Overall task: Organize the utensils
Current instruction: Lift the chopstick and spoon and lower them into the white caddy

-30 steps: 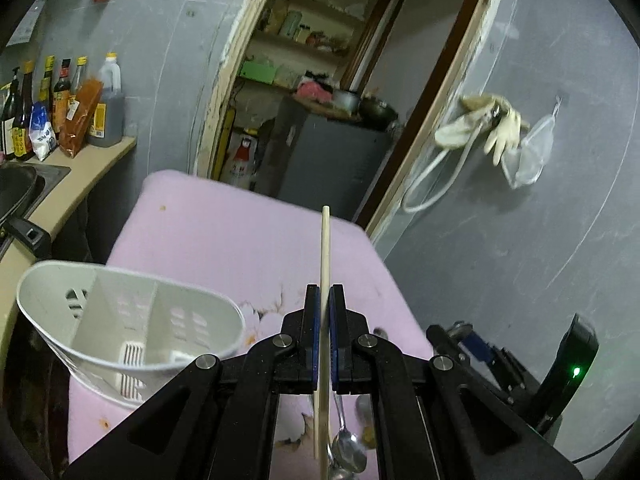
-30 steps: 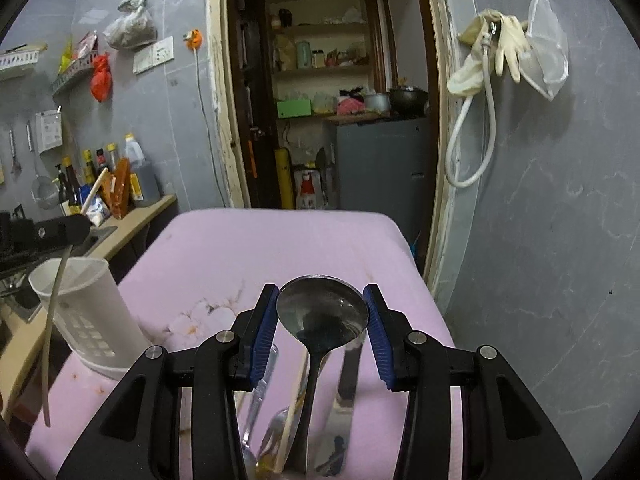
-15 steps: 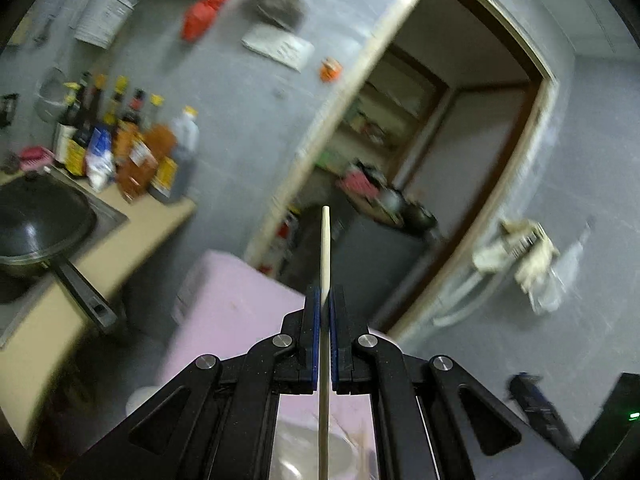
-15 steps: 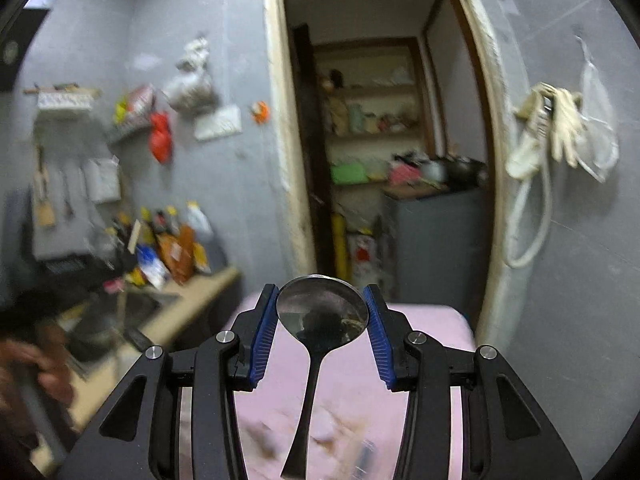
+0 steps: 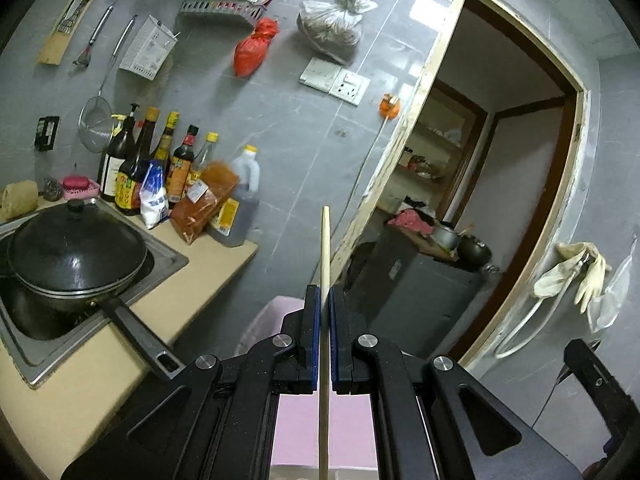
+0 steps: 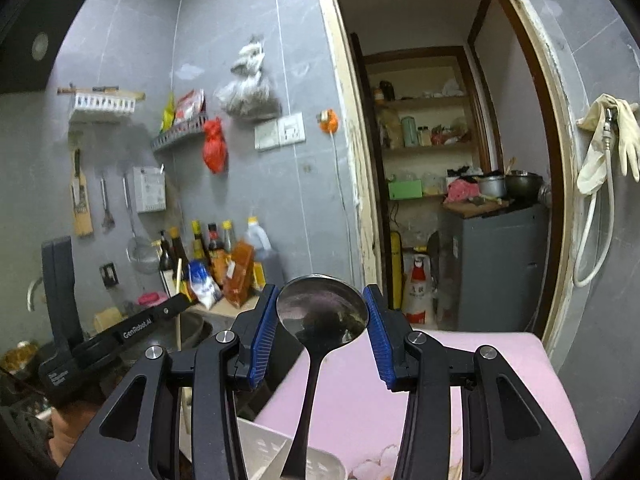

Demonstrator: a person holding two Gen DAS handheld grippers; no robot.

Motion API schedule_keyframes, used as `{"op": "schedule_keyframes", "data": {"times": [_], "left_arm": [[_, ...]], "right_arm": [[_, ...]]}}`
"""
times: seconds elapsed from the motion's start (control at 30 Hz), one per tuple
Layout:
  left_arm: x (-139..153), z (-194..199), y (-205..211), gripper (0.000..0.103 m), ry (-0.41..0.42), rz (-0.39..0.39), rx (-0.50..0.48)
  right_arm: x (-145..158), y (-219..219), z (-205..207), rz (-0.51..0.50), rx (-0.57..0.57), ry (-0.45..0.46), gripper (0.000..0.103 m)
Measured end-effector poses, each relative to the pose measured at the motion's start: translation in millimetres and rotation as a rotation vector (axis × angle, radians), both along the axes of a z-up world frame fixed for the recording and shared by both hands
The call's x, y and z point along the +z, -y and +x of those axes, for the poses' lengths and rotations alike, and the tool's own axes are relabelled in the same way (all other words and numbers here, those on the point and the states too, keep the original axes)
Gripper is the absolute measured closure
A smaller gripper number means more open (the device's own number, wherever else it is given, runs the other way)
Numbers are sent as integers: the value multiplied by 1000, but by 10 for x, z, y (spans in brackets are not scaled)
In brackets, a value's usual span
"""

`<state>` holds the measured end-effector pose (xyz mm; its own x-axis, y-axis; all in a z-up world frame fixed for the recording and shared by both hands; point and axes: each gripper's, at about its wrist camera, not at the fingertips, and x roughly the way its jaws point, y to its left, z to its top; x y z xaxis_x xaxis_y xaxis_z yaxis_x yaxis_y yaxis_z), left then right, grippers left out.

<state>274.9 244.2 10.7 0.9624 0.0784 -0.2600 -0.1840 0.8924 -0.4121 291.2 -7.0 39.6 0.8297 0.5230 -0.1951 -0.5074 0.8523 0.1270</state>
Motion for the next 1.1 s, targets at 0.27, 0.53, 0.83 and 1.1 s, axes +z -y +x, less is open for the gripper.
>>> {"op": "schedule_keyframes", "data": {"times": [0.27, 0.53, 0.83, 1.1], "left_arm": [[-271, -50, 91, 101, -35, 29, -4], [-427, -188, 148, 100, -122, 64, -94], [-294, -373, 213, 63, -148, 42, -166], [88, -498, 585, 21, -62, 139, -188]], "right_arm": [[-348, -149, 29, -66, -19, -63, 63], [-561, -110, -35, -87, -15, -141, 62], [-337, 70, -176, -37, -27, -123, 45], [-71, 448, -282, 11, -108, -67, 6]]}}
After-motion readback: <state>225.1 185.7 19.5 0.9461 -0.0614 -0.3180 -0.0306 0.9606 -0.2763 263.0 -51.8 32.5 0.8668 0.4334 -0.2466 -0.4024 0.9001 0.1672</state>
